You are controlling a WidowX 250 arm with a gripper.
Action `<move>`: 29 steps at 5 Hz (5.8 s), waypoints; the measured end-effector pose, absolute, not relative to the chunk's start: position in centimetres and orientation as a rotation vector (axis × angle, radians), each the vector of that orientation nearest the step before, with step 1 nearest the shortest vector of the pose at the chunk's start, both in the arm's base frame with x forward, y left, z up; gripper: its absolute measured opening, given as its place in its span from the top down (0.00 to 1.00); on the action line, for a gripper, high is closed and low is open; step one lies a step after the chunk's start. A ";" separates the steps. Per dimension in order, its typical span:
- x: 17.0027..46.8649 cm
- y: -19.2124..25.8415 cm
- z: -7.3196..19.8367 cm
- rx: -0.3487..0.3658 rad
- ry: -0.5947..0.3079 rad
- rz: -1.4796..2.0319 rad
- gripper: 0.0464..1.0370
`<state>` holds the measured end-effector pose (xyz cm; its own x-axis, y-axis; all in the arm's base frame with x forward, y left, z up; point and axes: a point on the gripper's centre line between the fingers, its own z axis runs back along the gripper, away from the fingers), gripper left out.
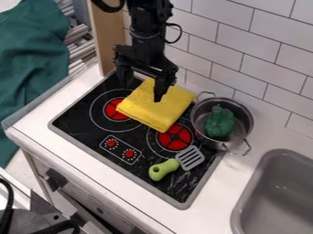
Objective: Move the green spatula to the left side of the left burner
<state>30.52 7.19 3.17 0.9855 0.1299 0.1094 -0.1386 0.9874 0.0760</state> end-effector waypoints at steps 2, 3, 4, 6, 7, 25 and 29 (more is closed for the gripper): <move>29.2 6.8 1.7 0.074 -0.049 0.152 0.04; 28.2 6.2 1.7 0.073 -0.061 0.155 0.04; 25.9 5.4 2.0 0.060 -0.096 0.141 0.04; 23.1 3.2 1.2 0.019 -0.134 -0.011 0.04; 23.6 1.4 0.0 0.029 -0.106 -0.070 0.04; 26.8 16.6 -2.8 0.089 0.031 0.376 0.68; 26.7 16.9 -4.0 0.092 0.052 0.378 0.07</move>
<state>26.71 16.95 -3.98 0.9282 0.3704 -0.0336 -0.3657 0.9254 0.0992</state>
